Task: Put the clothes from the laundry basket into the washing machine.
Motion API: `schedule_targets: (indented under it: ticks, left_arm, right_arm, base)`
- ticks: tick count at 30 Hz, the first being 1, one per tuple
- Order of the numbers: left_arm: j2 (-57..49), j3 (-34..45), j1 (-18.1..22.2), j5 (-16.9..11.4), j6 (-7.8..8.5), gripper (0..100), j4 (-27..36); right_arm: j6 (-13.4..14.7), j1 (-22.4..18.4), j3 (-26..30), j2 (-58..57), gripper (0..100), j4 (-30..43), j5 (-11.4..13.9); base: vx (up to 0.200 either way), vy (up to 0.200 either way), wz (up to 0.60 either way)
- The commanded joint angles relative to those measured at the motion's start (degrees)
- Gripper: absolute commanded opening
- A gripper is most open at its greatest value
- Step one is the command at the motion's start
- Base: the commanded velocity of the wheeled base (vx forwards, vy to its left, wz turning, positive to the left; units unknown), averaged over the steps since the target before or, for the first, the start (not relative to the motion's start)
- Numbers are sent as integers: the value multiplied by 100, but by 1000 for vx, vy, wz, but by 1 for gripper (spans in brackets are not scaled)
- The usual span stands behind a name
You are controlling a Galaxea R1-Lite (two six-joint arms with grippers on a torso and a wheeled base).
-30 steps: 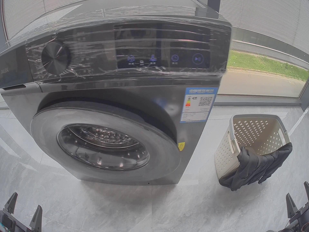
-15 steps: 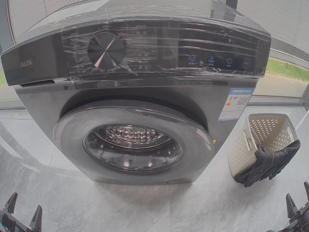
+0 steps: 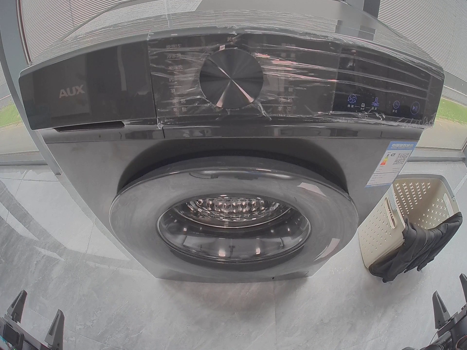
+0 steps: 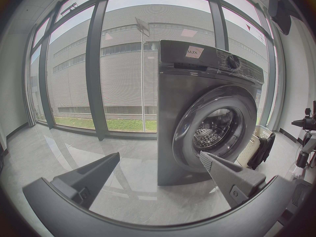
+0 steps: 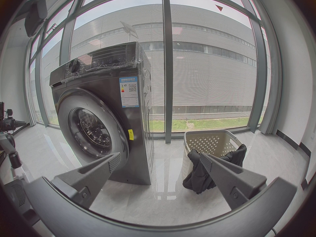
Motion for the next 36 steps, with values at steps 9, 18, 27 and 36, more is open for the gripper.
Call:
schedule_targets:
  ticks: [9,18,27,36]
  left_arm:
    - [-86,101,1,8,8,100,-1]
    - [-86,101,1,8,-1,100,-1]
    - [-86,101,1,8,-1,100,-1]
    - [-86,101,1,8,8,100,-1]
  right_arm:
    - [-1,2,101,-37,100,-2,0]
    - [-10,2,101,-37,100,7,9]
    - [43,2,101,-46,100,-2,27]
    - [25,-7,-75,-81,100,-222,141]
  base:
    - [0,0,0]
    - [0,0,0]
    - [133,0,0]
    - [0,0,0]
